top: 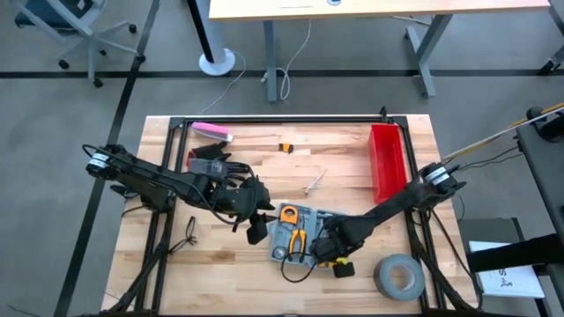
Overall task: Prefit tool cases
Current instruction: Put the screwdriver bit set into the pre-fit tool case
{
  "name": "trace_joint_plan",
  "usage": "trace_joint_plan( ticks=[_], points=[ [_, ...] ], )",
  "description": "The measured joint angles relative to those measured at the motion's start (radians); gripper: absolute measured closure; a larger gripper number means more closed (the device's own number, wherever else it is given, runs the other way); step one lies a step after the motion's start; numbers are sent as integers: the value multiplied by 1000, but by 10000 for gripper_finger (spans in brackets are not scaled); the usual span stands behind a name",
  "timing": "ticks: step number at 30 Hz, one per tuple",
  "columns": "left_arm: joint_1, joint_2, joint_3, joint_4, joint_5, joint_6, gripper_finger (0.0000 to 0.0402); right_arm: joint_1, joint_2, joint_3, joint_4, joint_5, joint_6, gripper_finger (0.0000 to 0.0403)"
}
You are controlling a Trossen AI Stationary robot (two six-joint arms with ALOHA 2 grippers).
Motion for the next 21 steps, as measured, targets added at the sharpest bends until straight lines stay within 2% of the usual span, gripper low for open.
trace_joint_plan(
  ticks=[5, 14, 21],
  points=[
    [-4, 0, 0, -1, 0, -4, 248, -24, 6, -44, 31, -5, -1, 396],
    [-15, 0, 0, -1, 0, -4, 248, -17, -59, -19, -30, 32, 41, 396],
    [-21, 38, 0, 7, 27, -23, 248, -7, -72, -16, -62, -1, 34, 396]
  ],
)
